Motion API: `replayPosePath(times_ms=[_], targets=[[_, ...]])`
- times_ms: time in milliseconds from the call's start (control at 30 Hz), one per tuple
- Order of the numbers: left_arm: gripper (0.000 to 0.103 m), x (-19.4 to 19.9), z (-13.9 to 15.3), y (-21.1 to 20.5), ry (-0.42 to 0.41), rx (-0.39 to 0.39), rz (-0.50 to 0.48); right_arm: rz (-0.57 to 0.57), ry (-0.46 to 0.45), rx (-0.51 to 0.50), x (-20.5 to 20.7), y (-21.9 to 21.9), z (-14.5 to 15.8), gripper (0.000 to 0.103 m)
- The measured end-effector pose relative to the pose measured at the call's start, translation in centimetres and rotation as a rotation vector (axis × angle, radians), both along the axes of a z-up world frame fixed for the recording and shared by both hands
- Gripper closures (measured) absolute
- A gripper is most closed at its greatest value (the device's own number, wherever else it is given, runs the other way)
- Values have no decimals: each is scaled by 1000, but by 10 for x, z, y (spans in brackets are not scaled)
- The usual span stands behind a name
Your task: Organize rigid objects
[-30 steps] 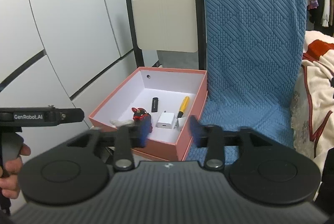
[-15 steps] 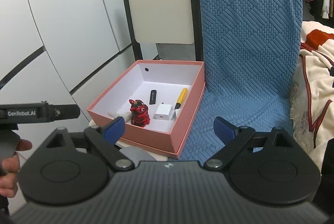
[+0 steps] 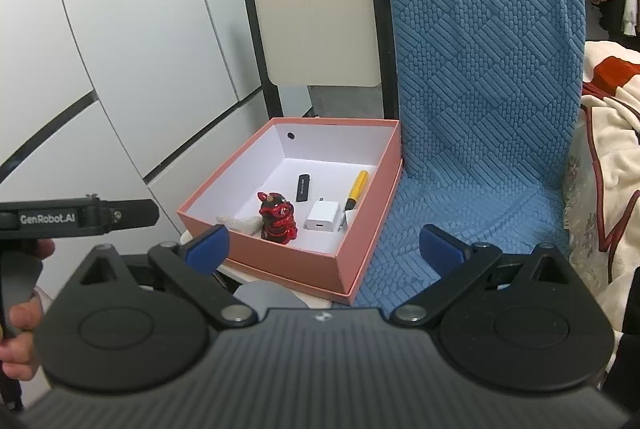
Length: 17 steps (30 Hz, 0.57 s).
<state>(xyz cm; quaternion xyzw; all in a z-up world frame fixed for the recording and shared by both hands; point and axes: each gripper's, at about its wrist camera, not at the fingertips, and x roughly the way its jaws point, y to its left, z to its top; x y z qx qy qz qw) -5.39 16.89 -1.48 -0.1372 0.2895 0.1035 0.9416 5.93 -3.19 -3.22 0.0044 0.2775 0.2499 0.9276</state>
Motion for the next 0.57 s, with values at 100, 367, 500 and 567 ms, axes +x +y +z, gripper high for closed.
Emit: replayPosePath(times_ms=[100,367,500,567], targets=[[0,-2,0,-1,0,0,-3,2,5,1,0,0,0,0],[0,-2,2,-2,-9,9,-10,2,3,10,0,-2,2,0],[0,-2,1,-2,-8,12,-12,6,1,10,1,-2,2,0],[0,-2,1,-2,-12,20,-14,7,-2,8,1,-2,1,0]])
